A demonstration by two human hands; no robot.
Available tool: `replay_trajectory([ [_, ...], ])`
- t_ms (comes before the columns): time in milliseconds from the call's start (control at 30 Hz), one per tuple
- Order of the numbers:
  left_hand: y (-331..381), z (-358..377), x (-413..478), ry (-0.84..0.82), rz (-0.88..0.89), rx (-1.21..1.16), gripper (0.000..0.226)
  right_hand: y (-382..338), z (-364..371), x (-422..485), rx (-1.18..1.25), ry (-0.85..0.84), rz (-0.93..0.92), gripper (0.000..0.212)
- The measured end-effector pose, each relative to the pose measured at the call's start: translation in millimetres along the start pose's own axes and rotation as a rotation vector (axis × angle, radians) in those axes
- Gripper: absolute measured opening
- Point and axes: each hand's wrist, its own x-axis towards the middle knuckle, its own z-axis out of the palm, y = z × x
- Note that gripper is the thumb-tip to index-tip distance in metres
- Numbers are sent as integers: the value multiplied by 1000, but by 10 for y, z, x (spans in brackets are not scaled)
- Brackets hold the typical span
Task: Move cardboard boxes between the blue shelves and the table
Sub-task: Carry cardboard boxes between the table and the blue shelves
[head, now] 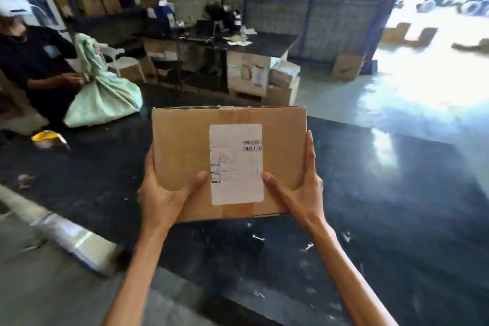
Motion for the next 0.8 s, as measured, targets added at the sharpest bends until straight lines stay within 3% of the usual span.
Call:
replay_trajectory([
  [233,75,1167,-1020,-443,-55,-86,127,585,-1339,-1161,-195,275,242,122],
  [400,232,1926,-1720,-657,-77,-128,127,1028,-2153,-1738,-248,451,375,124],
  [600,443,2886,-2285,-758,-62,-119,129,1625,-3018,-1899,-305,527,422,123],
  [800,600,4020,-2599,-746,-58,-114,128,2384,-3901,-1502,-312,520,400,123],
])
